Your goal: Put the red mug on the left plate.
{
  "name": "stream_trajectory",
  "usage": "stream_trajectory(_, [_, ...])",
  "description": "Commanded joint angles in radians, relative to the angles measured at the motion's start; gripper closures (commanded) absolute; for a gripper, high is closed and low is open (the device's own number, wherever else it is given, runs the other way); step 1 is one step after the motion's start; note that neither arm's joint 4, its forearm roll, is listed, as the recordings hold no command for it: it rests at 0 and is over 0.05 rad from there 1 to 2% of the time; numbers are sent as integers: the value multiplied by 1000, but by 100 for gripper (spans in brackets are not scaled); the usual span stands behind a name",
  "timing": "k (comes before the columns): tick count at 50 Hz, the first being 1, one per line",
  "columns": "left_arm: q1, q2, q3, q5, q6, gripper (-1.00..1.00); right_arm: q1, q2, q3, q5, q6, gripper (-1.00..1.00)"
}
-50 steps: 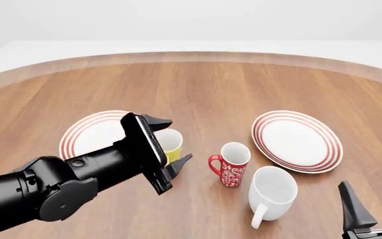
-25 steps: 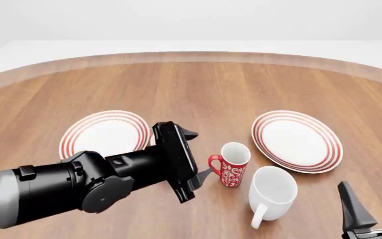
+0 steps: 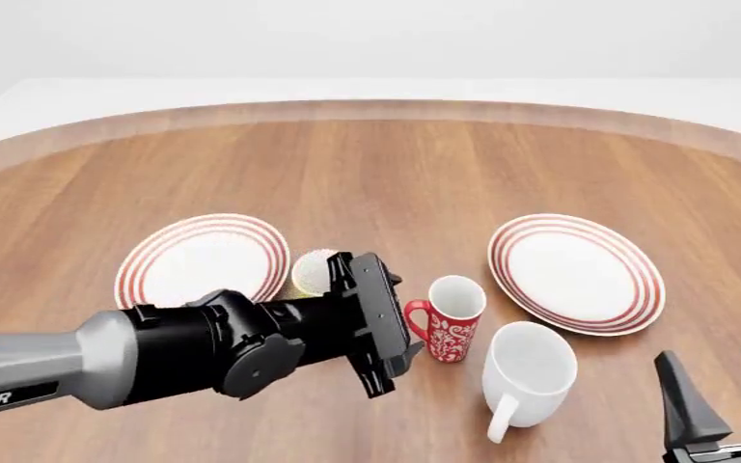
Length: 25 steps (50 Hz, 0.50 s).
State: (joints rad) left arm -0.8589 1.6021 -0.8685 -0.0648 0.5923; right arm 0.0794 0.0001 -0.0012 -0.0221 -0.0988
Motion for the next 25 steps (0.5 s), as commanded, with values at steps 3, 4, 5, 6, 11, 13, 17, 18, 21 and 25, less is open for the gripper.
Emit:
stream_trajectory(3, [9, 73, -31, -1, 17, -100, 2, 0, 0, -1, 2, -100])
stream_trajectory(4, [11, 82, -40, 1, 17, -100, 3, 0, 0, -2, 2, -100])
stream_trajectory(5, [11, 88, -45, 1, 15, -100, 3, 0, 0, -2, 2, -100])
stream_trajectory(6, [11, 92, -47, 0, 16, -100, 4, 0, 0, -2, 2, -100])
stream_trajectory(11, [22, 121, -55, -20, 32, -100, 6, 0, 0, -3, 1, -100])
stream_trajectory(13, [30, 139, -66, -17, 35, -100, 6, 0, 0, -4, 2, -100])
stream_trajectory(17, [37, 151, -76, -16, 32, -100, 5, 0, 0, -4, 3, -100])
stream_trajectory(18, [38, 154, -76, -17, 34, -100, 6, 0, 0, -4, 2, -100])
stream_trajectory(21, [50, 165, -87, -19, 31, -100, 6, 0, -1, -4, 2, -100])
stream_trajectory(25, [54, 175, -90, -21, 34, -100, 5, 0, -1, -4, 2, -100])
